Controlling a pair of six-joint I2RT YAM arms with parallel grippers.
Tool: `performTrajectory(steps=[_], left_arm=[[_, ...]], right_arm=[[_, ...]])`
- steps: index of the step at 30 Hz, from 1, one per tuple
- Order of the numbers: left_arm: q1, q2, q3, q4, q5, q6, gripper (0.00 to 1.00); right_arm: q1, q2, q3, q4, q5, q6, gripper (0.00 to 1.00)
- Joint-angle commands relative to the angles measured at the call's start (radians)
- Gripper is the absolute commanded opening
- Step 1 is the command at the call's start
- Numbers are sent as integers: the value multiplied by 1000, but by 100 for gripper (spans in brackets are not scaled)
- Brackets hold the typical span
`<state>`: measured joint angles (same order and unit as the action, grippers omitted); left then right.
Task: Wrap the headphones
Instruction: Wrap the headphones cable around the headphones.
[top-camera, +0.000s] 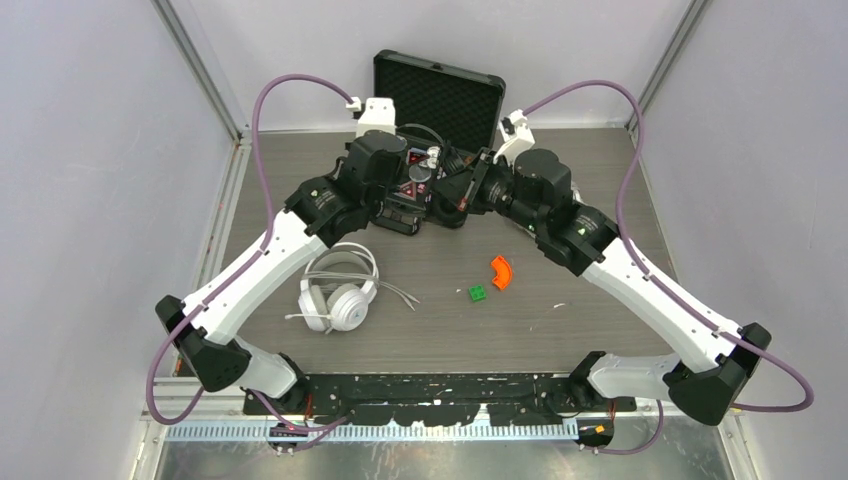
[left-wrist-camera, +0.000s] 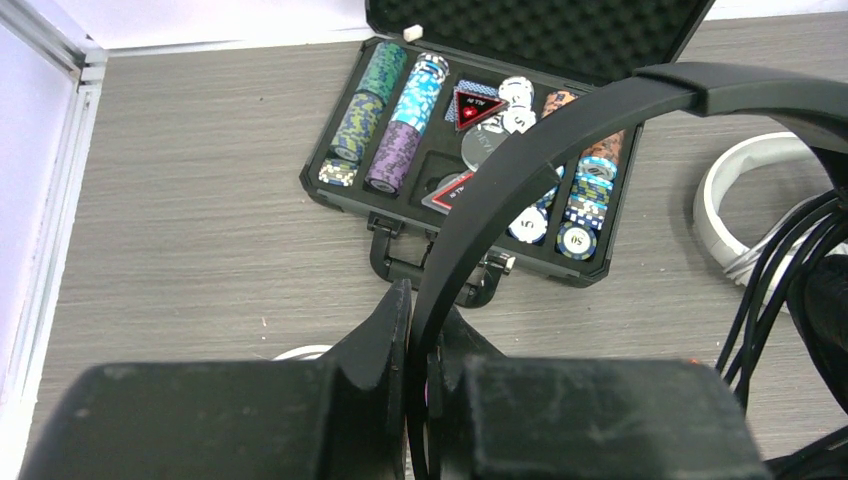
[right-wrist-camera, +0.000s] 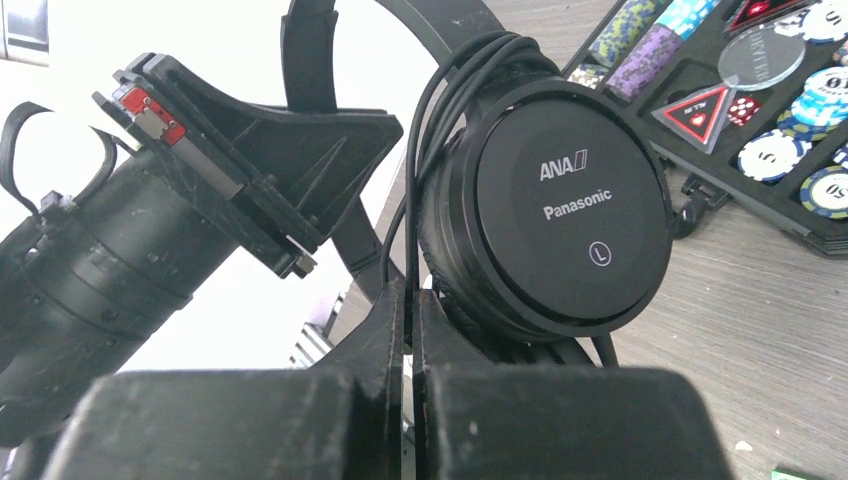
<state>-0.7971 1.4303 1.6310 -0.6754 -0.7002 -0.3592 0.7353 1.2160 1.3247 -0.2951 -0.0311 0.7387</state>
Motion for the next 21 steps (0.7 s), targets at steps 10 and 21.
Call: performTrajectory(steps=[10, 21], left_arm=[[1, -17, 81, 21, 29, -103, 0], [18, -8, 76, 8, 9, -95, 0]], right_arm=[[56, -3, -108, 157, 238, -60, 5], [61, -98, -82, 66, 239, -88, 27]])
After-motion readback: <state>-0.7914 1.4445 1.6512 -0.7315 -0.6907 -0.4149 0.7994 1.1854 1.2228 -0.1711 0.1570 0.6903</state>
